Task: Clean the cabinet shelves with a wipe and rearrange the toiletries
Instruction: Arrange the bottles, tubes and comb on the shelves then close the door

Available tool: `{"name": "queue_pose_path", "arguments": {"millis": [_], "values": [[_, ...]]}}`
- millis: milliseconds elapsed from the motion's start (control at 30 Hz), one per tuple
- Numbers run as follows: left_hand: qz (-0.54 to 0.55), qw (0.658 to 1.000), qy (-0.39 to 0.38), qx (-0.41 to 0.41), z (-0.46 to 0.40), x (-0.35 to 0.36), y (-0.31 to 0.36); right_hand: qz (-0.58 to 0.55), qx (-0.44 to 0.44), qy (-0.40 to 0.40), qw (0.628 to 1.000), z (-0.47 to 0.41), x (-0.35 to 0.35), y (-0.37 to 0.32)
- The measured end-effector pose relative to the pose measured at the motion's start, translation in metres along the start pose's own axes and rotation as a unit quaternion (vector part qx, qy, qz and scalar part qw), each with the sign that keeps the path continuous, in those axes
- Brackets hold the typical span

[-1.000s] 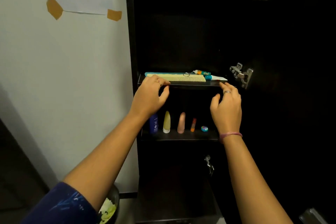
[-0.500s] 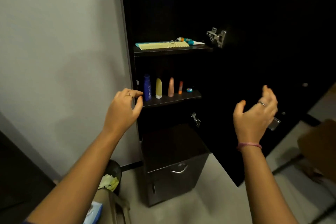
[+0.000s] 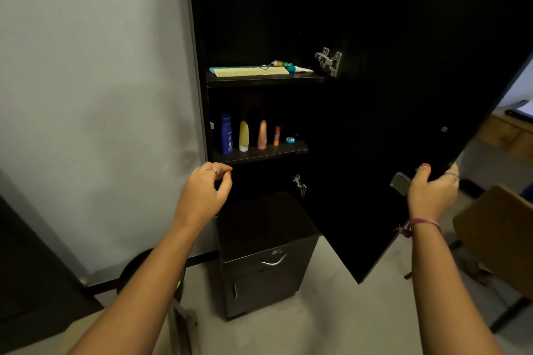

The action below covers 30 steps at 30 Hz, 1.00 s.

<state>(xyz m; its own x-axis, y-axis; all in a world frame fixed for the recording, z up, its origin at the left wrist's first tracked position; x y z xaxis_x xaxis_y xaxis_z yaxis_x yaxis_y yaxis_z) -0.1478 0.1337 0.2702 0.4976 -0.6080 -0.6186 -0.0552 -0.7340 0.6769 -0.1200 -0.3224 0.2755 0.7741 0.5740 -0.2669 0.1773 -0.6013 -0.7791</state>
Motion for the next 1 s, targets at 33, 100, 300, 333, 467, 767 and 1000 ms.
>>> {"name": "queue_pose_path", "arguments": {"millis": [33, 100, 300, 333, 467, 767, 1000], "values": [[0.001, 1.0, -0.001, -0.005, 0.002, 0.001, -0.002, -0.007, 0.003, 0.009, 1.0, 0.001, -0.001, 0.0], [0.003, 1.0, -0.005, -0.016, 0.006, 0.003, -0.006, -0.023, 0.005, 0.022, 0.999, 0.006, -0.003, 0.0], [0.0, 0.999, -0.01, -0.033, 0.013, 0.008, -0.021, -0.04, -0.022, 0.042, 0.998, 0.027, -0.008, -0.012], [-0.001, 0.999, -0.011, -0.033, 0.014, 0.008, -0.022, -0.047, -0.032, 0.045, 0.997, 0.032, -0.009, -0.016], [0.002, 0.999, -0.014, -0.035, 0.01, 0.008, -0.026, -0.074, -0.07, 0.065, 0.993, 0.059, -0.007, -0.036], [0.022, 0.999, -0.018, -0.023, -0.001, -0.005, -0.031, -0.142, -0.133, 0.059, 0.979, 0.125, 0.044, -0.088], [0.039, 0.998, -0.039, 0.0, -0.015, -0.012, -0.026, -0.168, -0.196, -0.005, 0.966, 0.167, 0.107, -0.133]]}}
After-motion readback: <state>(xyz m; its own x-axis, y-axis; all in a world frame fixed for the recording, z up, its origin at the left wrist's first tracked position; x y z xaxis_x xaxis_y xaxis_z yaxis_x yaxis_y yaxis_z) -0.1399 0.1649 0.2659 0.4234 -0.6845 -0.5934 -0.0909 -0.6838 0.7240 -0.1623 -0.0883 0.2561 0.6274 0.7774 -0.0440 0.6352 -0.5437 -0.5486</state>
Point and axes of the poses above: each hand's wrist, its own z-axis away from the middle knuckle, its own x-axis out of the palm, y = z × x, the point moved 10 cm from there along -z, towards the middle knuckle, and after that the axes turned 12 degrees about -x, right-handed, at the moved point
